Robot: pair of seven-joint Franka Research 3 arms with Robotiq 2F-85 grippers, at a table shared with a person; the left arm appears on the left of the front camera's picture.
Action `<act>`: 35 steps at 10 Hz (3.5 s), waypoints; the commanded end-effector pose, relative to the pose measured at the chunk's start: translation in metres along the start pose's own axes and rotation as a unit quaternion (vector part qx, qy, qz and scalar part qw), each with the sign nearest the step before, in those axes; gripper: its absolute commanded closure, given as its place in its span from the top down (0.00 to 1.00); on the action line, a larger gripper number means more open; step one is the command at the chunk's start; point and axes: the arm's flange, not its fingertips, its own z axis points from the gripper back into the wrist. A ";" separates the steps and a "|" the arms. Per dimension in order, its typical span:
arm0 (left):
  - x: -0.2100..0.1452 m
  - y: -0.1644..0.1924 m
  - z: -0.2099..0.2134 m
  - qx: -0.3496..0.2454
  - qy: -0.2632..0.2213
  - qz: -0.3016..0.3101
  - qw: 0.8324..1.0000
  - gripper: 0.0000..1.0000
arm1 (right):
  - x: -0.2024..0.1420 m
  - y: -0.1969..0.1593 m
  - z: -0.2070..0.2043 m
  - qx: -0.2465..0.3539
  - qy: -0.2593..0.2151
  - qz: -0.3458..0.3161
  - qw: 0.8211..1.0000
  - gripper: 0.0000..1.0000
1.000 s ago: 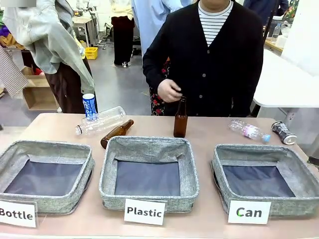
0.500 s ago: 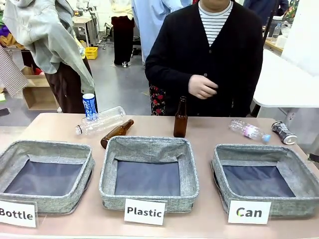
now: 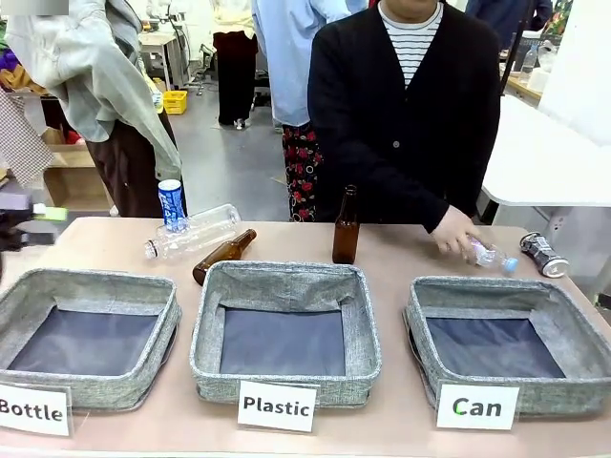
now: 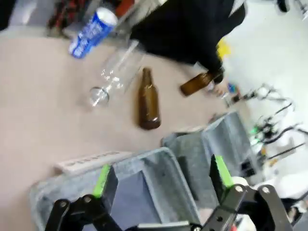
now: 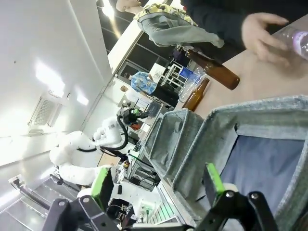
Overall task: Sort the can waste into the basket.
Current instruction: Pick up the can waste from the table and place it in the right Fabric basket.
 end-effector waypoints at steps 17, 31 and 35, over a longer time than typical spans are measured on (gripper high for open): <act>0.211 0.022 -0.102 0.026 0.138 -0.510 0.849 1.00 | -0.001 0.002 -0.004 0.007 -0.010 0.016 1.000 1.00; 0.236 0.143 -0.219 -0.137 0.087 -0.564 0.810 1.00 | -0.001 0.002 -0.004 0.007 -0.010 0.016 1.000 1.00; 0.235 0.140 -0.254 -0.171 0.117 -0.556 0.805 1.00 | -0.001 0.002 -0.004 0.007 -0.010 0.016 1.000 1.00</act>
